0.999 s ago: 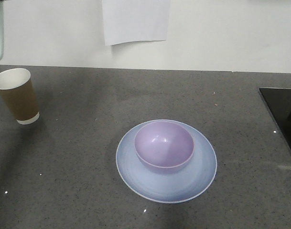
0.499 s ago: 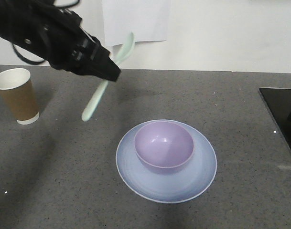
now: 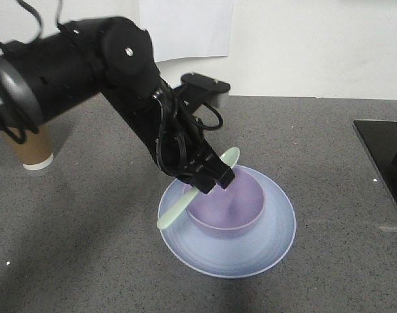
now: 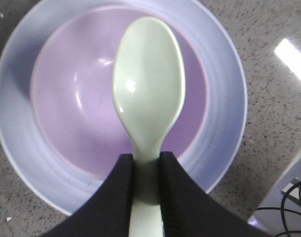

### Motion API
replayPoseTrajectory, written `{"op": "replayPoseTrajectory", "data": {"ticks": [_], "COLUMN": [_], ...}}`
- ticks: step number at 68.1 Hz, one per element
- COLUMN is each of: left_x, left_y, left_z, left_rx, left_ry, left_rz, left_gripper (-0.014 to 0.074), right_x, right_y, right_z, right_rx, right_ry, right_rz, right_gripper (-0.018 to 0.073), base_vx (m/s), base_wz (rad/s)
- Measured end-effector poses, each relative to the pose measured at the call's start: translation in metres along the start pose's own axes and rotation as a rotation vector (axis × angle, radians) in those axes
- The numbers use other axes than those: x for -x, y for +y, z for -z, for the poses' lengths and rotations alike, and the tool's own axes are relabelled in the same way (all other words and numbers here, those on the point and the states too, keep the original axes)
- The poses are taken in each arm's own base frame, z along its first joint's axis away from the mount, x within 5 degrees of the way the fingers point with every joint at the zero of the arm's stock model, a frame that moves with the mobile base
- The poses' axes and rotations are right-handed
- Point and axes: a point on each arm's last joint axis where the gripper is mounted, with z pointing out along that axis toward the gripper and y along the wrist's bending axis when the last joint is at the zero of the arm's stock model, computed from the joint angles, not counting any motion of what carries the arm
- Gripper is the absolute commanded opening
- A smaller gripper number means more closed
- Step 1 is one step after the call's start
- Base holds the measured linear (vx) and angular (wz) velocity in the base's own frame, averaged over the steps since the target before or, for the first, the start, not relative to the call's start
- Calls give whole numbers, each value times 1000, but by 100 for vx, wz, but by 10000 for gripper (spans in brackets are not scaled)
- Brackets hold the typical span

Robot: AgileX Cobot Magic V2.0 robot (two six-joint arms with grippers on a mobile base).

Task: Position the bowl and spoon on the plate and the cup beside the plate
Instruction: 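Swing the left gripper with the spoon over the lavender bowl, then lower the spoon into the bowl and open the left gripper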

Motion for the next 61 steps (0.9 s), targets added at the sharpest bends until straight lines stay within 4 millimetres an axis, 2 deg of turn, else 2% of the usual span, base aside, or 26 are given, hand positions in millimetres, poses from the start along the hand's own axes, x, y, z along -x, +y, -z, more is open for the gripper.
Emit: {"op": "replayPoseTrajectory", "data": {"ticks": [9,15,33,61], "left_x": [1,4,26,27], "left_y": [3,4,-1,0], "left_z": [-12,-13,7,8], "left_rx": [2,4,9,27], "left_ry": [27,24,-85,-85], "left_rz": [8,7,-9,15], "left_gripper": [-5,-3,4,31], "right_x": [-2,-3,-3,-5], "right_y": [0,0,0,0], "right_z": [0,0,0,0], "right_rx": [2,2,3,5], "right_ry": [24,30,36,60], "right_rz": [0,0,0,0], "right_gripper": [-5,-5,-5,-5], "base_vx": [0,0,0,0], "base_wz": [0,0,0,0]}}
